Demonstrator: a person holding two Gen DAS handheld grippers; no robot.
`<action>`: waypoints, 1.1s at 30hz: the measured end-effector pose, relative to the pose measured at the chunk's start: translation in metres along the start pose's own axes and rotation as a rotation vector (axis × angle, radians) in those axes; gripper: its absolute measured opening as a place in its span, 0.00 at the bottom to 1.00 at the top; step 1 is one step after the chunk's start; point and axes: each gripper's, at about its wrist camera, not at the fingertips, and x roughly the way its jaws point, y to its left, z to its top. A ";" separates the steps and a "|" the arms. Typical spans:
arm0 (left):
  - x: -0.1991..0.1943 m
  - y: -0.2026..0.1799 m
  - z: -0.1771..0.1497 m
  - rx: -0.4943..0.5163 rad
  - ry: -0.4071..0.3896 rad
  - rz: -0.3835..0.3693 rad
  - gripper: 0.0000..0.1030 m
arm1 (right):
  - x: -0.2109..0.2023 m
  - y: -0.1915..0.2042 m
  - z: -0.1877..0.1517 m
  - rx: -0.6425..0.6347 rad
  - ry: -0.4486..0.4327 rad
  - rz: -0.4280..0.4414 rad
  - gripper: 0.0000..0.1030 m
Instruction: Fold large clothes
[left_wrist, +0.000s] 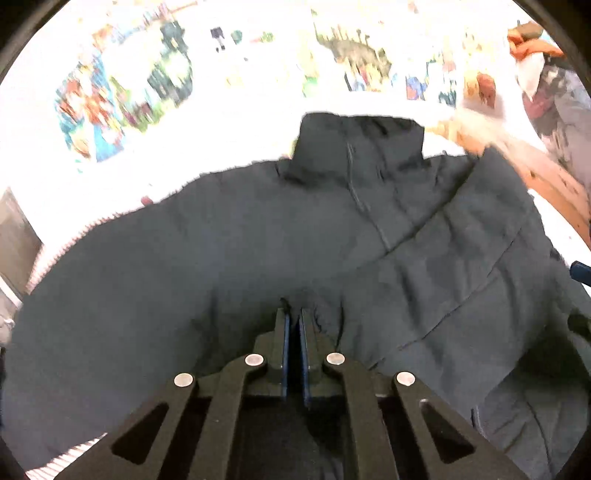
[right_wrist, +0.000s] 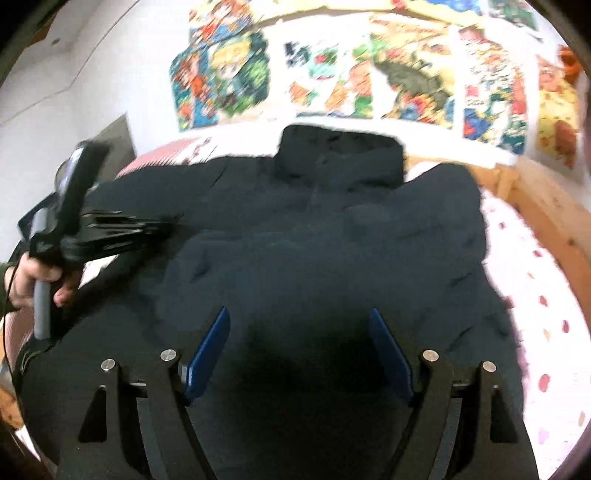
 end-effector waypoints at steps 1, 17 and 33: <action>-0.006 0.004 0.006 -0.008 -0.033 0.025 0.05 | -0.001 -0.006 0.003 0.011 -0.017 -0.017 0.71; 0.079 0.032 0.001 0.128 0.117 0.315 0.06 | 0.114 -0.042 0.037 -0.063 0.152 -0.248 0.71; 0.075 0.059 -0.013 -0.039 0.111 0.107 0.30 | 0.140 -0.041 0.019 -0.094 0.232 -0.311 0.85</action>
